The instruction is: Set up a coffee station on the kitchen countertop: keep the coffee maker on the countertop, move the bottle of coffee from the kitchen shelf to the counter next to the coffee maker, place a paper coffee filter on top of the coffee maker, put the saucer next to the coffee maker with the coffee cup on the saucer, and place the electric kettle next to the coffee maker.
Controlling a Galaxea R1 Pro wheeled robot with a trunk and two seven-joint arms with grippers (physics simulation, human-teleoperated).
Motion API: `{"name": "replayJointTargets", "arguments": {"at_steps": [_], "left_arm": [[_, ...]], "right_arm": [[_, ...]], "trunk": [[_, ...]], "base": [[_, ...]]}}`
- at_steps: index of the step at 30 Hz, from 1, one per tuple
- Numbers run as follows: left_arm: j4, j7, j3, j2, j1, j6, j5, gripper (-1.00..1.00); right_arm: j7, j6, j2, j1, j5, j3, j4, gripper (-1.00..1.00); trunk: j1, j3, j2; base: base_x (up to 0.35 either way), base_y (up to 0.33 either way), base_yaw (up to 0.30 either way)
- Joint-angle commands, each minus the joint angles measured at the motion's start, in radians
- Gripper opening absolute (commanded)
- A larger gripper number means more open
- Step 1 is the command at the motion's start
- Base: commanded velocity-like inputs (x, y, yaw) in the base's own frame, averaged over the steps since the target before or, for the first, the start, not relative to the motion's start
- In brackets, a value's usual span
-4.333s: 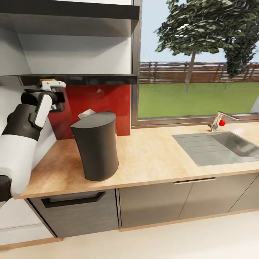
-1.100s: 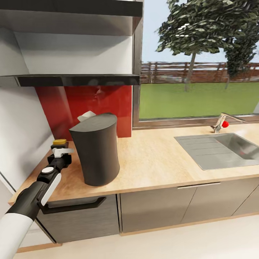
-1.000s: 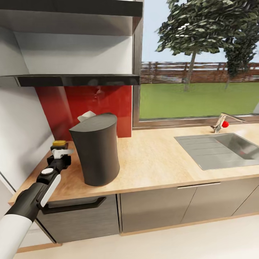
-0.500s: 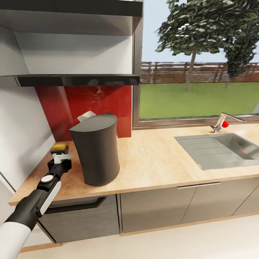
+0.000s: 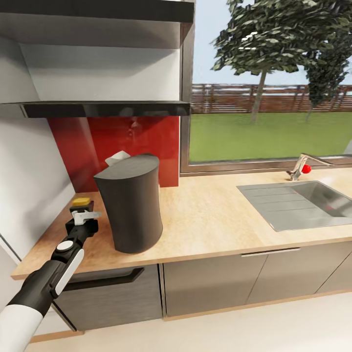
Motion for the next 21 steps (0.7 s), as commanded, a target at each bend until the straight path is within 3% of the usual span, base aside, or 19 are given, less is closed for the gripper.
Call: {"name": "replayJointTargets", "arguments": {"at_steps": [1, 17, 21], "left_arm": [[-0.002, 0.007, -0.004, 0.002, 0.000, 0.004, 0.006, -1.00], [-0.001, 0.008, -0.001, 0.002, 0.001, 0.004, 0.006, -1.00], [-0.001, 0.007, -0.001, 0.002, 0.001, 0.004, 0.006, -1.00]], "right_arm": [[-0.001, -0.003, -0.002, -0.001, 0.000, -0.001, 0.001, 1.00], [-0.001, -0.002, -0.004, -0.001, 0.000, -0.002, 0.001, 1.00], [-0.001, -0.002, -0.004, -0.001, 0.000, -0.002, 0.001, 1.00]], "trunk": [[0.001, -0.002, -0.002], [0.001, -0.002, -0.002], [0.001, -0.001, -0.002]], "base": [[0.072, 0.021, 0.000], [0.174, 0.165, 0.000], [0.136, 0.142, -0.129]]}}
